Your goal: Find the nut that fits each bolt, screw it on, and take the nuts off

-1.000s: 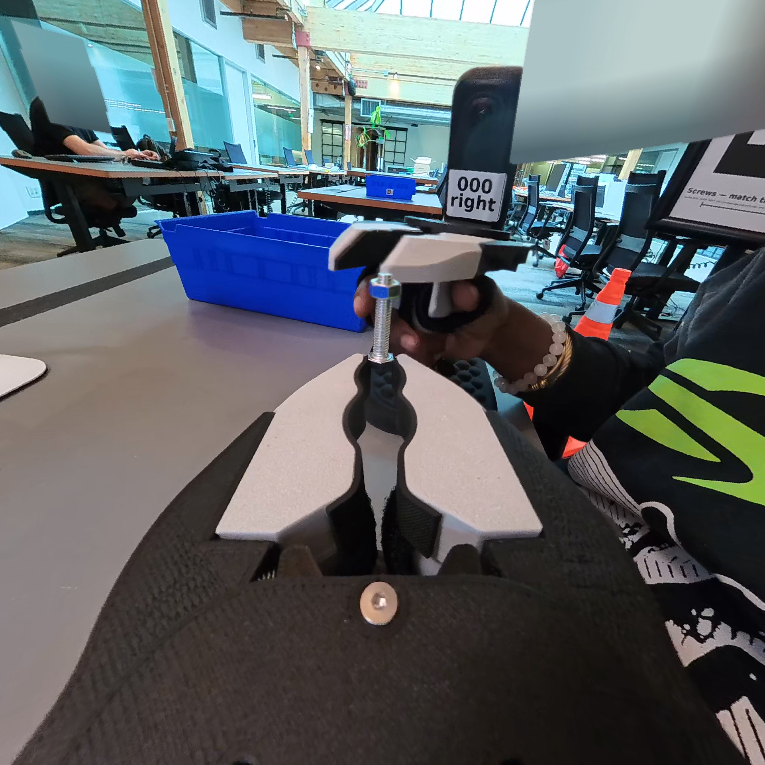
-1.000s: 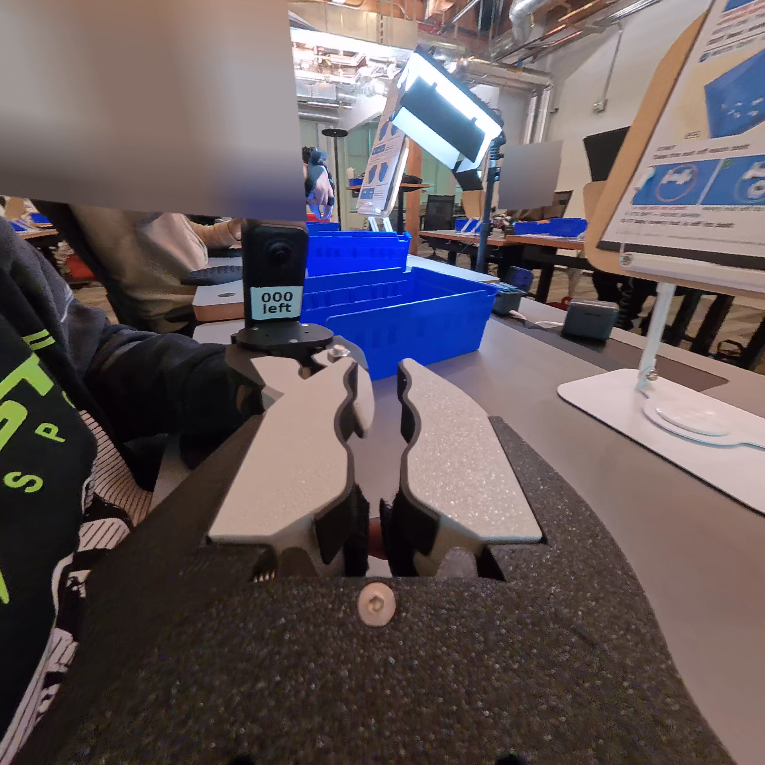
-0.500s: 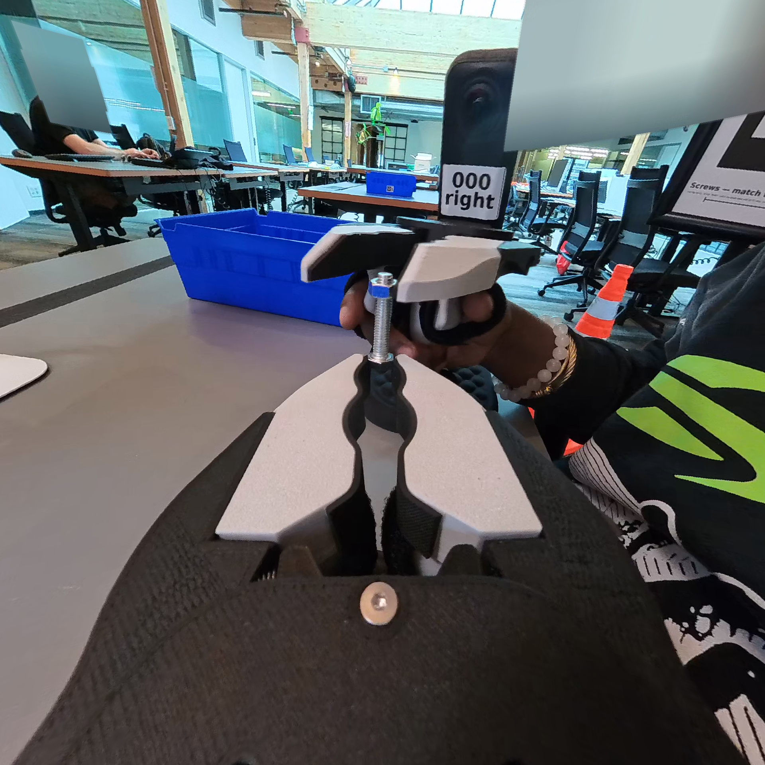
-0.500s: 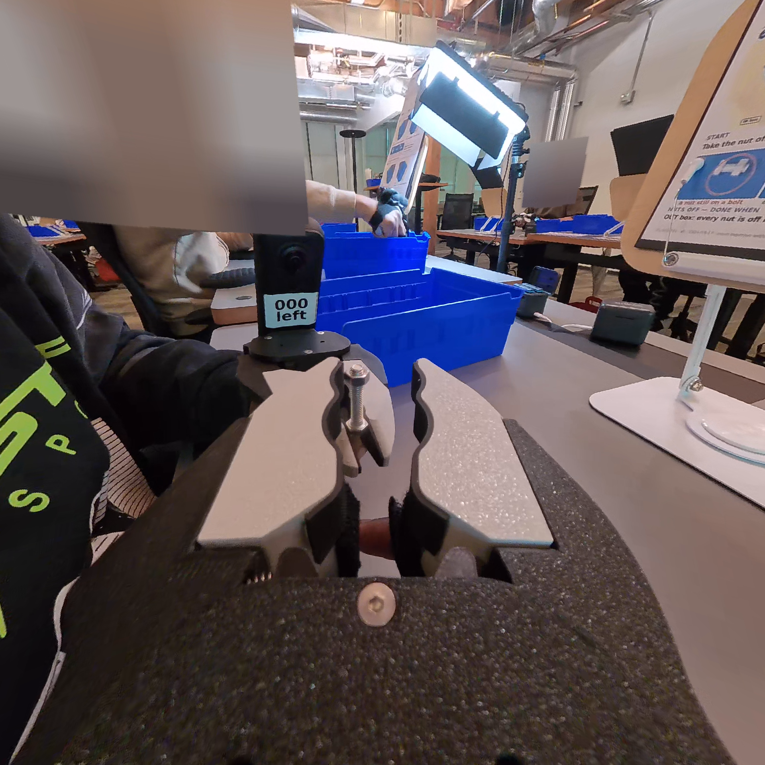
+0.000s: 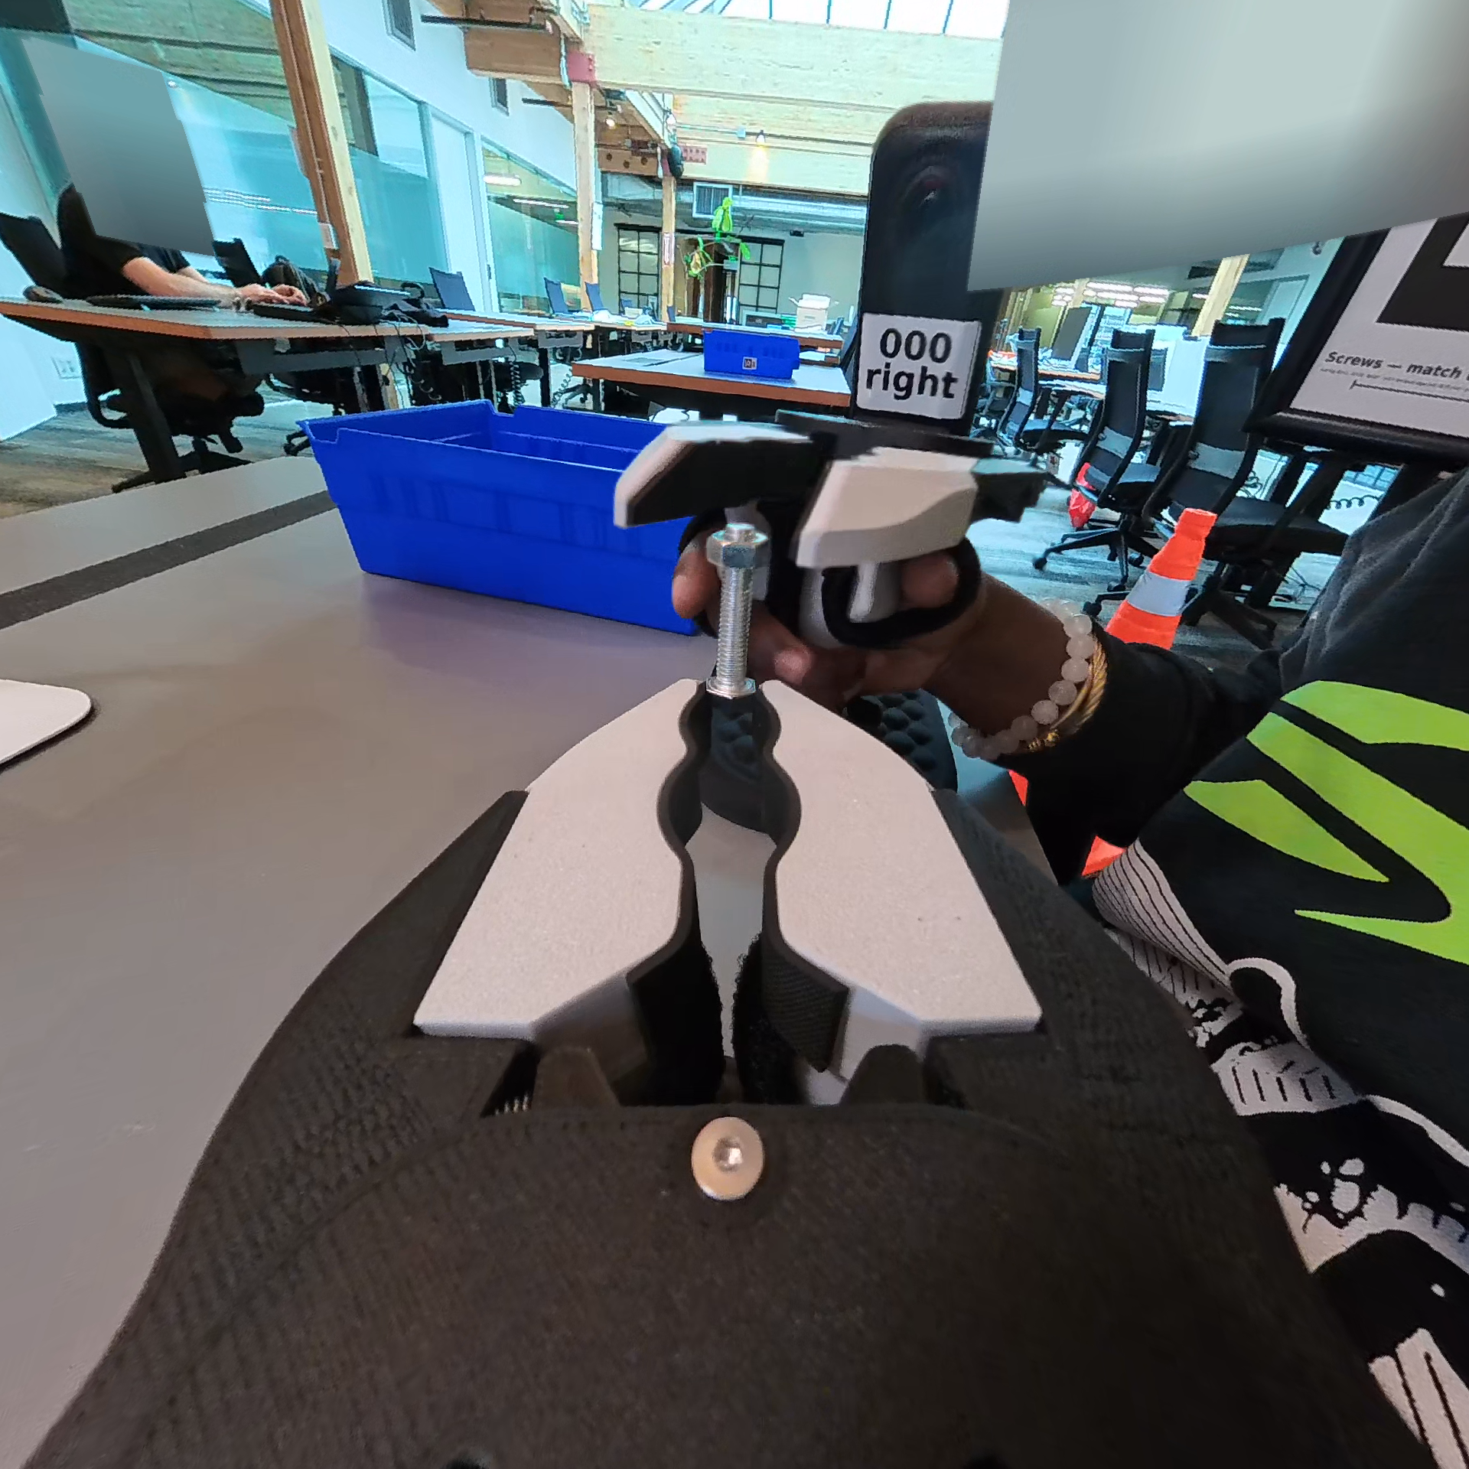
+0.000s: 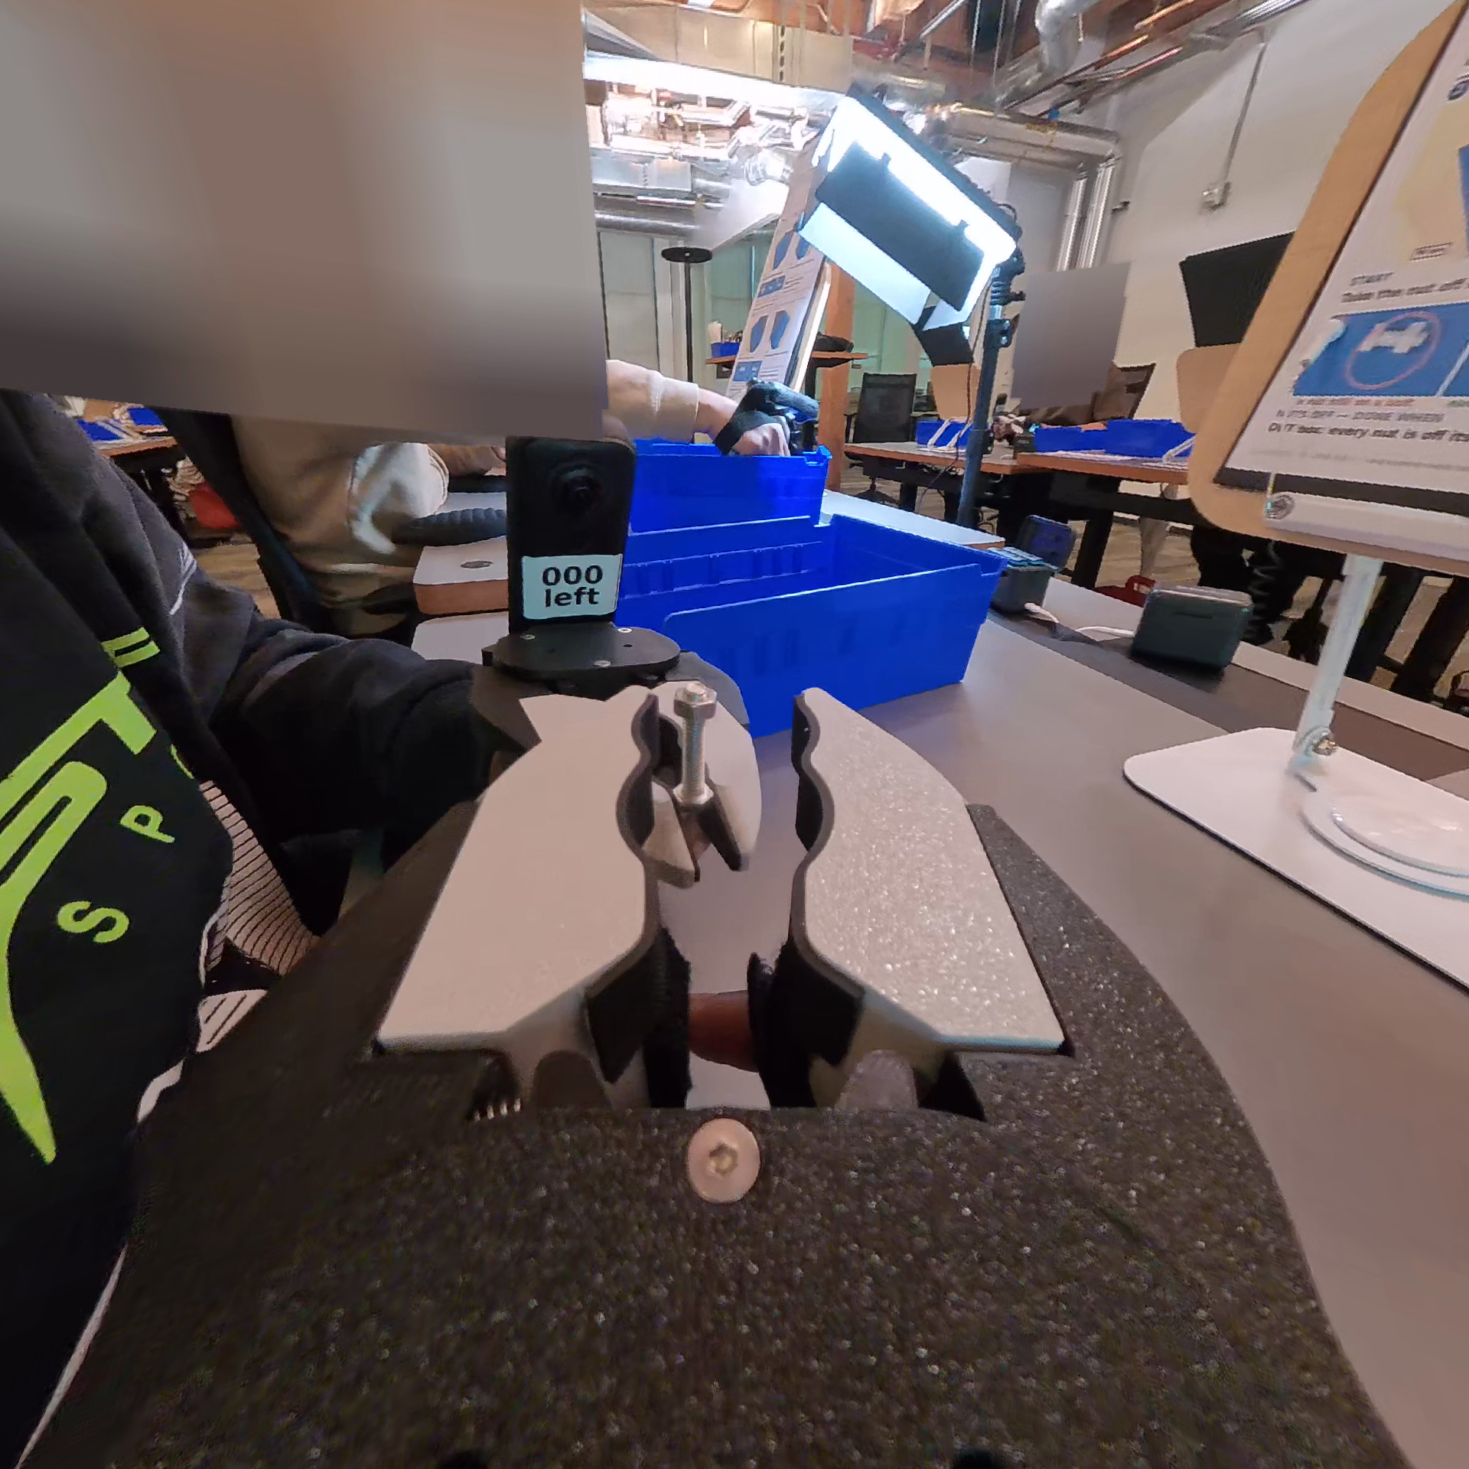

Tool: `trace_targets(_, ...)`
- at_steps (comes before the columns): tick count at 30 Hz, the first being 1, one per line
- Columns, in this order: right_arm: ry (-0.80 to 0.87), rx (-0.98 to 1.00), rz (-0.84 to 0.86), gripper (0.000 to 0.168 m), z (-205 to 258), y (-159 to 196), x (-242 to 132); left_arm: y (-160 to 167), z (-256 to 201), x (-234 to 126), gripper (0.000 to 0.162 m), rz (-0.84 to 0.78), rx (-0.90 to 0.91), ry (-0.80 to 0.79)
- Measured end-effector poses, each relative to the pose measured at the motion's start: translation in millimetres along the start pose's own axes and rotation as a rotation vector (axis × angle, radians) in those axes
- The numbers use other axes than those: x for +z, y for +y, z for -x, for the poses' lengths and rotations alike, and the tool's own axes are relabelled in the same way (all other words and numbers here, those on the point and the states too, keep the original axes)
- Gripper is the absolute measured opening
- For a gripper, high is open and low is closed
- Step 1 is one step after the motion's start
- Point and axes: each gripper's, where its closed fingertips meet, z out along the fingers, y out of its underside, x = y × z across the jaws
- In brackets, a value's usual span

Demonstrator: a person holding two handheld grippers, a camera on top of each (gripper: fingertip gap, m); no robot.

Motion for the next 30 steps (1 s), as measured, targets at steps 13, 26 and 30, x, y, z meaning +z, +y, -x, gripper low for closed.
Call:
trace_targets(13, 0.045, -0.003, -0.002, 0.025, -9, 0, -7, -1, 0, 0, 0.010, -0.003, -0.002, 0.002)
trace_targets(26, 0.003, 0.013, -0.007, 0.032, 0, 0, 10, 0, 0, 0, 0.010, 0.001, 0.003, -0.001)
trace_targets(30, 0.015, 0.004, 0.004, 0.030, -3, 1, 5, 0, 0, 0, 0.010, 0.000, 0.003, 0.000)
